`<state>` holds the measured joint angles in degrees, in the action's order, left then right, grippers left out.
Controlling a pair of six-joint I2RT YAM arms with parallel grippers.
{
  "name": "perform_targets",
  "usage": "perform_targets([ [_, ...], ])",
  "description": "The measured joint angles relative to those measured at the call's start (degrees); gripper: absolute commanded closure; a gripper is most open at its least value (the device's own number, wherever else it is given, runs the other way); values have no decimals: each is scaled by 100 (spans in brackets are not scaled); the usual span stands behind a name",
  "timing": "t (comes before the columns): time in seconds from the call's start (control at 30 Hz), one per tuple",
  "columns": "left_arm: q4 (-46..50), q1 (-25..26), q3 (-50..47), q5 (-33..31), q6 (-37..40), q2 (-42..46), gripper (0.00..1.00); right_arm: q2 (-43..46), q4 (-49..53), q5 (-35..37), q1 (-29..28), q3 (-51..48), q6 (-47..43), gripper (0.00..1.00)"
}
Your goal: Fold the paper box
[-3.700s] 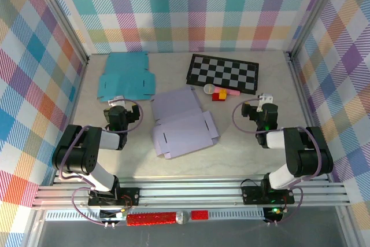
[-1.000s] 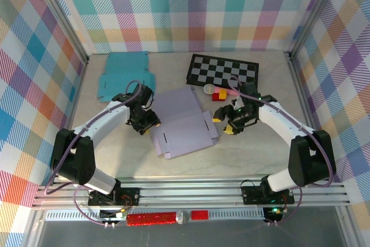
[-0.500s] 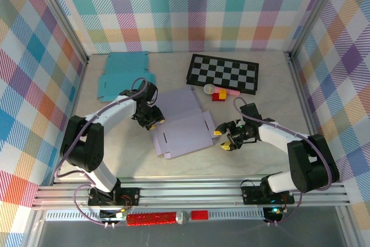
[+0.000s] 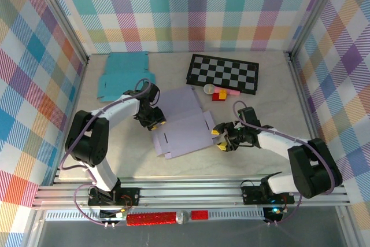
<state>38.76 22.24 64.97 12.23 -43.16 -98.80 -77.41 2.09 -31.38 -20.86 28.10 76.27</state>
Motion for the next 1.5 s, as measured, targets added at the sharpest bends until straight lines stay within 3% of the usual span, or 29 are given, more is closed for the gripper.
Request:
perform_targets([
  [0.3, -186, 94, 0, 55, 37, -452, 65, 264, -240, 293, -354, -304, 243, 33],
  [0.67, -164, 175, -2, -15, 66, -553, 67, 426, -745, 994, -402, -509, 260, 34],
  [1.2, -140, 212, 13, -94, 216, -584, 68, 1115, -527, 1552, -66, -584, 170, 44],
  [1.5, -68, 212, 74, -94, 254, -627, 68, 579, -911, 1530, -44, -590, 256, 52],
])
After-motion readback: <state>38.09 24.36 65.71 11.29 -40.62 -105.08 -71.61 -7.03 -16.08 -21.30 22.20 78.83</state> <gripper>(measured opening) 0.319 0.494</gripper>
